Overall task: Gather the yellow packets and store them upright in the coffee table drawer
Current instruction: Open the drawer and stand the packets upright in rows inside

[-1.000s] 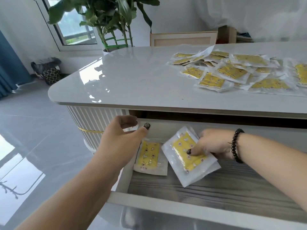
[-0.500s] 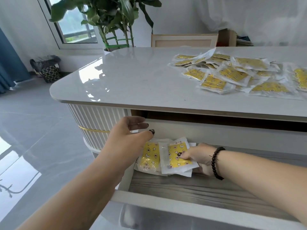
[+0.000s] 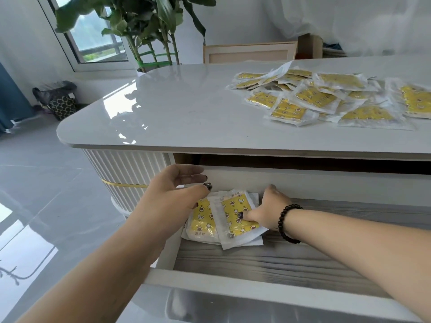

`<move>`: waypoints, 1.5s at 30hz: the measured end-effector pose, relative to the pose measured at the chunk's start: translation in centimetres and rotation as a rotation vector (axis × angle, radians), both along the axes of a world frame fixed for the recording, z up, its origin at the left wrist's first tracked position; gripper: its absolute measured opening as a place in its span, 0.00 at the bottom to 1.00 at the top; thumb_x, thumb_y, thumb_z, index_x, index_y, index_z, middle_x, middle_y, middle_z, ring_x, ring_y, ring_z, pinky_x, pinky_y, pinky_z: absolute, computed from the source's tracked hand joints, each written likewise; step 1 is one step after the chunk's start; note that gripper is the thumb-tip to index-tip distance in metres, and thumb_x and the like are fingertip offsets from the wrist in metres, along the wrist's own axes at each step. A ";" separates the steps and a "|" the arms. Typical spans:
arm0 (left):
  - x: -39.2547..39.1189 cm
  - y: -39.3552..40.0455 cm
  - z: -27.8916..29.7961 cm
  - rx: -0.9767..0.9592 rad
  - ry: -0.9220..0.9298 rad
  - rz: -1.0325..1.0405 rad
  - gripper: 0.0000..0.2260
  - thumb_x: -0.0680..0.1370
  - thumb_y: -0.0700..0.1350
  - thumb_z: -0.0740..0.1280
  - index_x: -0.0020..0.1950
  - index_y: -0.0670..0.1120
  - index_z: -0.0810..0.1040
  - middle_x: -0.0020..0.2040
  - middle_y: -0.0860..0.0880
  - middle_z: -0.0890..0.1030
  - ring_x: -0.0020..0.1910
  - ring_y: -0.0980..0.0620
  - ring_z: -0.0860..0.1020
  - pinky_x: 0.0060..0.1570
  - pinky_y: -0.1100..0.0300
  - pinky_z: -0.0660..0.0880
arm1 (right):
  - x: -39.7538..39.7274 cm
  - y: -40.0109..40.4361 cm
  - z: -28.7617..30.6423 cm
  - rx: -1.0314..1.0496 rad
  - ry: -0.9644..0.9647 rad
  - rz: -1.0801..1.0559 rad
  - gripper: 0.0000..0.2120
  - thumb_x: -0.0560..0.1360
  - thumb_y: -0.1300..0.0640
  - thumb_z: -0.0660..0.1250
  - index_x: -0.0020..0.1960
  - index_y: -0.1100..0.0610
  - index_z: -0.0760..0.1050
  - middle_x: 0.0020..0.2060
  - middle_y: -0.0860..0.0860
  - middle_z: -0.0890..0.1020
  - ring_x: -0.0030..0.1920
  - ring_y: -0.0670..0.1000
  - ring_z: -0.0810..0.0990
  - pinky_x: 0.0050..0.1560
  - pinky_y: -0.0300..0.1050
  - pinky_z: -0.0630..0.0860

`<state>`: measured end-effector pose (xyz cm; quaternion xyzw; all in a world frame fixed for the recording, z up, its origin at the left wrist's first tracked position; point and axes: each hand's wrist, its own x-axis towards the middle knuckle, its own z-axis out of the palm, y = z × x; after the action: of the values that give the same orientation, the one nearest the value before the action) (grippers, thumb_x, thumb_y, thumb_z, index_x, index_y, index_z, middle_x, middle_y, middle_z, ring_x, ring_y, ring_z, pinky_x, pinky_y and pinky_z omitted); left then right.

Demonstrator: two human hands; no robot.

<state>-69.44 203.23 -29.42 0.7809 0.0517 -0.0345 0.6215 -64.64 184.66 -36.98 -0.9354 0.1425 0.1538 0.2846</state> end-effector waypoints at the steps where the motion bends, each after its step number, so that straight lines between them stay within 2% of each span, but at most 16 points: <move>1: 0.0 0.0 0.0 0.000 0.001 -0.003 0.12 0.74 0.36 0.69 0.52 0.51 0.80 0.50 0.52 0.84 0.53 0.51 0.82 0.56 0.50 0.78 | 0.1 0.0 0.0 0.003 -0.006 -0.005 0.32 0.68 0.44 0.73 0.60 0.61 0.63 0.39 0.49 0.69 0.33 0.44 0.67 0.27 0.38 0.63; 3: 0.0 -0.1 0.0 0.003 0.002 -0.007 0.12 0.74 0.36 0.69 0.52 0.51 0.80 0.50 0.52 0.84 0.53 0.51 0.82 0.56 0.50 0.78 | 0.0 0.0 0.0 -0.011 -0.006 0.014 0.30 0.68 0.43 0.73 0.57 0.61 0.65 0.38 0.49 0.68 0.32 0.44 0.67 0.27 0.38 0.62; 6: -0.1 -0.3 0.1 0.008 0.007 -0.017 0.12 0.74 0.35 0.69 0.52 0.51 0.80 0.49 0.52 0.84 0.52 0.51 0.82 0.56 0.51 0.78 | 0.2 0.0 -0.4 -0.036 0.012 0.112 0.19 0.70 0.42 0.70 0.46 0.57 0.71 0.33 0.48 0.70 0.30 0.46 0.67 0.26 0.37 0.62; 9: -0.1 -0.3 0.1 0.020 0.016 -0.028 0.12 0.75 0.35 0.69 0.52 0.51 0.80 0.49 0.52 0.84 0.52 0.51 0.82 0.55 0.51 0.78 | 0.2 -0.1 -0.3 -0.083 0.038 0.161 0.19 0.72 0.40 0.67 0.36 0.55 0.68 0.30 0.48 0.70 0.29 0.46 0.68 0.27 0.37 0.64; 14: 0.0 -0.2 0.1 0.001 0.028 -0.041 0.12 0.75 0.35 0.68 0.52 0.51 0.80 0.49 0.52 0.85 0.52 0.52 0.82 0.52 0.54 0.78 | 0.4 -0.3 0.2 -0.138 0.074 0.144 0.20 0.73 0.43 0.68 0.34 0.56 0.66 0.31 0.49 0.73 0.29 0.47 0.72 0.28 0.37 0.70; 18: -0.1 -0.2 0.0 -0.014 0.031 -0.053 0.11 0.75 0.35 0.68 0.51 0.50 0.80 0.49 0.52 0.85 0.51 0.51 0.83 0.50 0.56 0.78 | 0.5 -0.1 0.3 -0.179 0.087 0.139 0.22 0.73 0.43 0.67 0.32 0.56 0.64 0.30 0.50 0.72 0.37 0.50 0.78 0.29 0.36 0.68; 23: 0.0 -0.2 0.0 -0.022 0.037 -0.060 0.11 0.75 0.34 0.68 0.50 0.50 0.80 0.48 0.52 0.85 0.50 0.51 0.83 0.50 0.55 0.79 | 0.7 0.3 -0.2 -0.073 0.101 0.048 0.10 0.74 0.52 0.66 0.45 0.60 0.76 0.35 0.51 0.79 0.32 0.48 0.79 0.25 0.34 0.70; 26: 0.0 -0.2 -0.1 -0.021 0.036 -0.062 0.11 0.75 0.35 0.68 0.50 0.51 0.81 0.47 0.53 0.85 0.50 0.52 0.83 0.50 0.55 0.79 | 0.8 0.3 -0.5 -0.138 0.042 0.045 0.11 0.74 0.55 0.65 0.36 0.57 0.69 0.30 0.49 0.72 0.29 0.46 0.71 0.24 0.35 0.64; 28: 0.0 -0.1 -0.2 -0.015 0.036 -0.063 0.11 0.75 0.36 0.68 0.50 0.51 0.81 0.47 0.54 0.85 0.51 0.52 0.83 0.54 0.53 0.79 | 0.9 0.2 -0.6 -0.168 0.023 0.038 0.12 0.75 0.54 0.64 0.35 0.57 0.68 0.29 0.49 0.70 0.28 0.45 0.68 0.24 0.35 0.62; 30: 0.0 -0.2 -0.2 -0.011 0.036 -0.063 0.11 0.75 0.36 0.68 0.50 0.51 0.81 0.46 0.54 0.85 0.51 0.52 0.83 0.55 0.52 0.79 | 1.0 0.0 -0.5 -0.133 0.038 0.025 0.09 0.75 0.53 0.65 0.41 0.58 0.71 0.35 0.49 0.76 0.31 0.46 0.72 0.25 0.35 0.66; 32: 0.0 -0.2 -0.2 -0.012 0.035 -0.059 0.11 0.75 0.36 0.68 0.50 0.51 0.81 0.46 0.54 0.85 0.51 0.52 0.82 0.56 0.50 0.78 | 1.0 0.0 -0.5 -0.065 0.057 0.006 0.11 0.73 0.53 0.67 0.50 0.60 0.74 0.45 0.51 0.80 0.37 0.48 0.77 0.30 0.35 0.72; 35: 0.0 -0.2 -0.2 -0.012 0.037 -0.058 0.11 0.75 0.35 0.68 0.50 0.51 0.81 0.45 0.54 0.85 0.51 0.52 0.82 0.57 0.49 0.78 | 1.0 0.0 -0.8 -0.021 0.033 -0.002 0.19 0.72 0.53 0.69 0.60 0.58 0.73 0.54 0.53 0.78 0.44 0.49 0.79 0.40 0.38 0.77; 37: 0.0 -0.1 -0.2 -0.015 0.037 -0.059 0.11 0.75 0.35 0.68 0.50 0.51 0.81 0.46 0.54 0.85 0.52 0.52 0.82 0.57 0.49 0.78 | 0.9 0.0 -0.8 -0.010 0.011 0.002 0.23 0.72 0.52 0.69 0.64 0.58 0.70 0.57 0.53 0.76 0.49 0.49 0.78 0.43 0.39 0.76; 40: 0.2 0.0 -0.4 -0.018 0.034 -0.056 0.11 0.75 0.35 0.68 0.51 0.51 0.81 0.47 0.53 0.85 0.52 0.52 0.82 0.56 0.51 0.78 | 1.2 -0.2 -0.9 0.006 -0.031 -0.003 0.20 0.73 0.55 0.67 0.63 0.58 0.70 0.56 0.52 0.76 0.46 0.49 0.75 0.36 0.37 0.71; 44: 0.3 0.1 -0.4 -0.024 0.053 -0.058 0.12 0.75 0.34 0.67 0.52 0.50 0.80 0.48 0.52 0.85 0.52 0.51 0.82 0.54 0.53 0.78 | 1.2 -0.9 -0.4 0.097 -0.058 -0.050 0.17 0.73 0.58 0.64 0.62 0.57 0.73 0.54 0.52 0.80 0.51 0.51 0.79 0.49 0.42 0.78; 45: 0.2 0.1 -0.3 -0.023 0.059 -0.058 0.12 0.76 0.34 0.67 0.52 0.49 0.80 0.49 0.51 0.84 0.52 0.51 0.82 0.52 0.54 0.78 | 1.1 -1.2 -0.1 0.116 -0.053 -0.058 0.17 0.72 0.59 0.63 0.60 0.58 0.74 0.52 0.53 0.81 0.50 0.52 0.80 0.50 0.44 0.80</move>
<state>-69.21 203.35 -29.70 0.7737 0.0466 -0.0760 0.6272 -63.56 183.44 -37.12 -0.9166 0.1528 0.1285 0.3463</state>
